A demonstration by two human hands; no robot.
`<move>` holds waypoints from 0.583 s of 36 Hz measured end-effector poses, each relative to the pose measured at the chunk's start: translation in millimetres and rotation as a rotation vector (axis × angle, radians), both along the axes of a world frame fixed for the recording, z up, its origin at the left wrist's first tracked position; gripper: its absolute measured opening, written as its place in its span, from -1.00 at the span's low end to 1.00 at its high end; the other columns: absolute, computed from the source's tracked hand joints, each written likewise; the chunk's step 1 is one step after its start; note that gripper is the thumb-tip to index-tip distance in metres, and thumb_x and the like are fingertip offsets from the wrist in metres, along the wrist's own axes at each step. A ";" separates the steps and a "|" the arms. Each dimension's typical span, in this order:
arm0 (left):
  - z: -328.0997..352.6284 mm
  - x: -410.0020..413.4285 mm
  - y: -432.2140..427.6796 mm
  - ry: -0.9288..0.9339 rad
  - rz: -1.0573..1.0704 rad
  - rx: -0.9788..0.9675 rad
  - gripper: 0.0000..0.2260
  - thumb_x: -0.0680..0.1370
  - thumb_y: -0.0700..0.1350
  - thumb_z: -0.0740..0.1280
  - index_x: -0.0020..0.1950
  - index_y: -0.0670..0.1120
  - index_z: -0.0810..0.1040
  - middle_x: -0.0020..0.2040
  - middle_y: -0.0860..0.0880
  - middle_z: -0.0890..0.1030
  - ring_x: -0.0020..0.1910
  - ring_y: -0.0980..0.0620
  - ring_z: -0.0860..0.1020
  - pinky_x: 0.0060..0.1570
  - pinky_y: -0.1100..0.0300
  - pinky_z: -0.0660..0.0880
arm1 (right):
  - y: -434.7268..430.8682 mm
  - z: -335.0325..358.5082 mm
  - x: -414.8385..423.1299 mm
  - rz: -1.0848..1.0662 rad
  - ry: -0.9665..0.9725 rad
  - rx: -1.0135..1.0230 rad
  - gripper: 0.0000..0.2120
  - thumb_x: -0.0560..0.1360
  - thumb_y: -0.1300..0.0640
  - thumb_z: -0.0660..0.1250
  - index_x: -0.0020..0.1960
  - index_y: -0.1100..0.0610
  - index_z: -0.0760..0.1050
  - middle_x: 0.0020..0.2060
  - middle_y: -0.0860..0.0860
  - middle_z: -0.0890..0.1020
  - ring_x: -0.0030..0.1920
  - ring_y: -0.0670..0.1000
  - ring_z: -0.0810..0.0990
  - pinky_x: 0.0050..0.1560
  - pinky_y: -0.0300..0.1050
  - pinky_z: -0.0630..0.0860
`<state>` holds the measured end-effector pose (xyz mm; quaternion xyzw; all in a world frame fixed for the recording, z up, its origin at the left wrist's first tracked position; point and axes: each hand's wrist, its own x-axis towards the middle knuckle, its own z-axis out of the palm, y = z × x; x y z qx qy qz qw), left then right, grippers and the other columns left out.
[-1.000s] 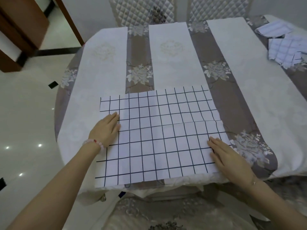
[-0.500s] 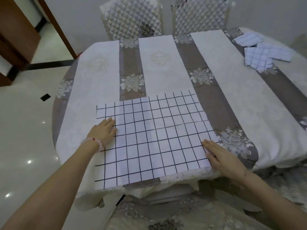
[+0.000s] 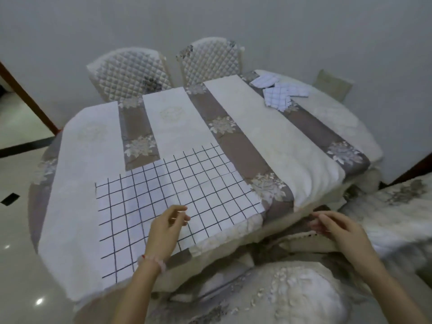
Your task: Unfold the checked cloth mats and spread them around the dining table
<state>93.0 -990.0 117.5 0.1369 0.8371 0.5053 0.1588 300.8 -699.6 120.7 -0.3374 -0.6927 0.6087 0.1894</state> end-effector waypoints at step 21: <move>0.7 386.1 317.7 -0.314 -0.988 0.139 -0.85 0.60 -0.25 0.16 -0.05 -0.15 0.52 -0.32 -0.06 0.56 -0.44 0.23 0.52 -0.33 0.37 0.47 | -108.5 -153.5 430.0 -1.062 -0.336 -0.779 -0.81 0.50 0.36 0.25 -0.23 0.44 0.54 -0.46 0.24 0.54 -0.38 0.15 0.52 -0.32 -0.13 0.38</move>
